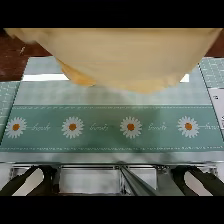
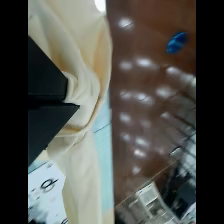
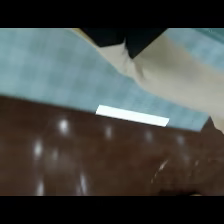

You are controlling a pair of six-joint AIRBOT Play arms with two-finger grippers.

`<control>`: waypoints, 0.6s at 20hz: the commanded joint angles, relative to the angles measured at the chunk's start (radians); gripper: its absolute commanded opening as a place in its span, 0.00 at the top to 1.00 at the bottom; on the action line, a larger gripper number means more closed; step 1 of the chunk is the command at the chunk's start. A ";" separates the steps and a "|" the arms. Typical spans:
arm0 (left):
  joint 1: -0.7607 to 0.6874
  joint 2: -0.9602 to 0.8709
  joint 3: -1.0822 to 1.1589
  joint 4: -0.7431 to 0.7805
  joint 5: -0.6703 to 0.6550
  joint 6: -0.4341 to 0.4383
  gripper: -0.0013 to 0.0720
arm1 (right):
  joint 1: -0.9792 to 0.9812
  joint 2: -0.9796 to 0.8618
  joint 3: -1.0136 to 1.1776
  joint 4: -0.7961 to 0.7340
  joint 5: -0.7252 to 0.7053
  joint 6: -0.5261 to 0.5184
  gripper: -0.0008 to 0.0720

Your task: Fold the shirts.

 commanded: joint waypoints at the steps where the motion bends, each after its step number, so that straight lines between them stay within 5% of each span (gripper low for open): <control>1: 0.102 0.120 0.274 0.080 0.046 -0.048 0.96 | 0.001 0.097 0.242 -0.061 0.035 0.035 0.96; 6: 0.069 0.280 0.417 0.273 0.050 -0.069 0.96 | 0.001 0.250 0.242 -0.163 0.092 0.042 0.96; 12: -0.280 0.364 0.388 0.752 -0.032 -0.166 0.96 | 0.002 0.293 0.206 -0.287 0.293 0.085 0.96</control>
